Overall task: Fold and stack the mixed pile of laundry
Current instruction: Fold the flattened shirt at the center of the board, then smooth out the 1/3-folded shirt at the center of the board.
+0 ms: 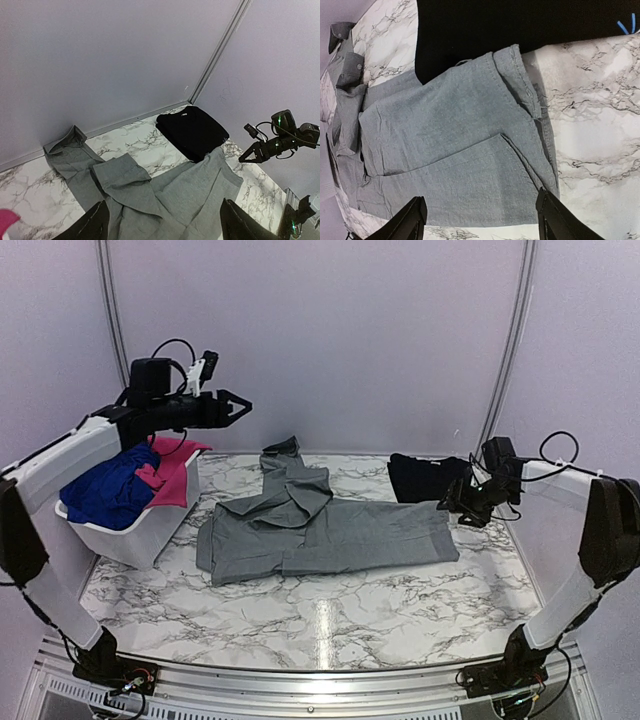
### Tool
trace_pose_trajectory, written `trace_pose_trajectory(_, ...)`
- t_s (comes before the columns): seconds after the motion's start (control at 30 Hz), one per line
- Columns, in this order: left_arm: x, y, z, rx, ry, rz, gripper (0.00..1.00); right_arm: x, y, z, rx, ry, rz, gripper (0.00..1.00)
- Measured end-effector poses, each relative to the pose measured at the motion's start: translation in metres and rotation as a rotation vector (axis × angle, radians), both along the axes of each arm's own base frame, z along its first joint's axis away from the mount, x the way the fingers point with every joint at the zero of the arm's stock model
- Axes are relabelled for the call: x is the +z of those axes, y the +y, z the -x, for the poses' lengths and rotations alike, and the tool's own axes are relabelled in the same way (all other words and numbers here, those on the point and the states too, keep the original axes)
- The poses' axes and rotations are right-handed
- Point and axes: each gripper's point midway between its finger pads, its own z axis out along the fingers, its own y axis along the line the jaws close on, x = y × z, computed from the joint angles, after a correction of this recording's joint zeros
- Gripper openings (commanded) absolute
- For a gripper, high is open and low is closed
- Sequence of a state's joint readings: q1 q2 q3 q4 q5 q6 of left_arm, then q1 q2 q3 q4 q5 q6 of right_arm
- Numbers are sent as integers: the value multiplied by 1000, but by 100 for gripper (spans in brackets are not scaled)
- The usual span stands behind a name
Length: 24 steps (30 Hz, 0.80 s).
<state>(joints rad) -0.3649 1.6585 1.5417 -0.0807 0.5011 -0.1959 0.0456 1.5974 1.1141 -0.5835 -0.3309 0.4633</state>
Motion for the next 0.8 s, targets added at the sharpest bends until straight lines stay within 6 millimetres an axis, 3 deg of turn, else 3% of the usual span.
trace_pose_trajectory(0.1, 8, 21, 45, 35, 13, 9, 78, 2, 0, 11, 40, -21, 20, 62)
trace_pose_trajectory(0.2, -19, 30, 85, 52, 89, -9, 71, -24, 0, 24, 77, 40, 33, 57)
trace_pose_trajectory(0.33, -110, 27, 126, 55, 334, -118, 63, -59, -3, 45, 109, 143, 60, 57)
trace_pose_trajectory(0.4, -157, 31, 149, 70, 458, -202, 60, -63, -6, 49, 118, 158, 79, 57)
trace_pose_trajectory(0.47, -189, 38, 168, 93, 553, -266, 59, -64, -8, 49, 126, 153, 98, 56)
trace_pose_trajectory(0.6, -223, 56, 181, 178, 650, -333, 58, -66, -10, 49, 140, 154, 120, 52)
trace_pose_trajectory(0.8, -248, 68, 180, 255, 717, -388, 56, -78, -8, 53, 165, 186, 112, 45)
